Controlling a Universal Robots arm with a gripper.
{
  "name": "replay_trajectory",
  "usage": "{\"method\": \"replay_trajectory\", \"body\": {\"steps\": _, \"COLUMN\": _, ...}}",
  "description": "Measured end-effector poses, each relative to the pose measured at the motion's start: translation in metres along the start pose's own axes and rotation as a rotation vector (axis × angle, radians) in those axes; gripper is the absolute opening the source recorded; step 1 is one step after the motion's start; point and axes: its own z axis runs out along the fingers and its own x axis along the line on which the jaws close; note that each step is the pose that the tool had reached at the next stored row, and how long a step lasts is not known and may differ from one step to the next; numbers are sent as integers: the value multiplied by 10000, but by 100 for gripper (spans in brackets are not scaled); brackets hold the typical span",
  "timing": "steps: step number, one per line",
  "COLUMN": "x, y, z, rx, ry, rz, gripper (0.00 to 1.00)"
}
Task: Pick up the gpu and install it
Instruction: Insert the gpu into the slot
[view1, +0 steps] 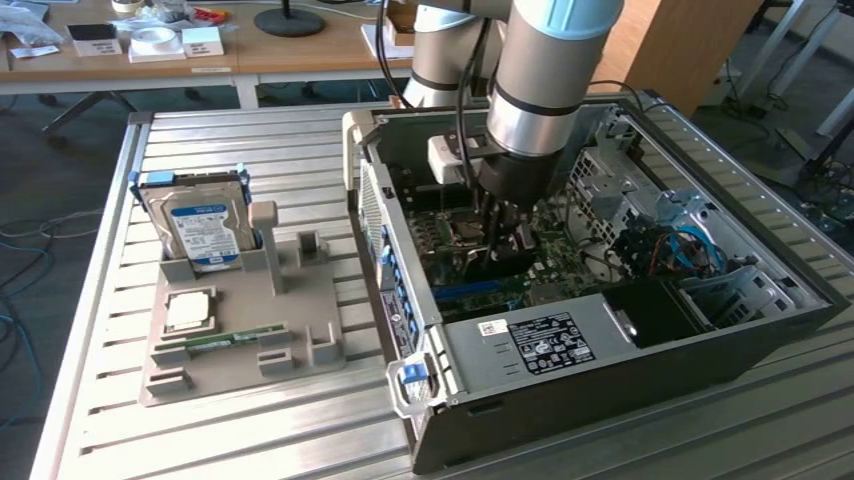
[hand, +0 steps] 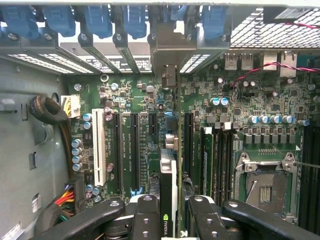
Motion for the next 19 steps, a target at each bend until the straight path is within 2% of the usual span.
{"method": "replay_trajectory", "body": {"steps": 19, "x": 3, "y": 37, "z": 87, "rx": -1, "ry": 1, "rz": 0, "gripper": 27}}
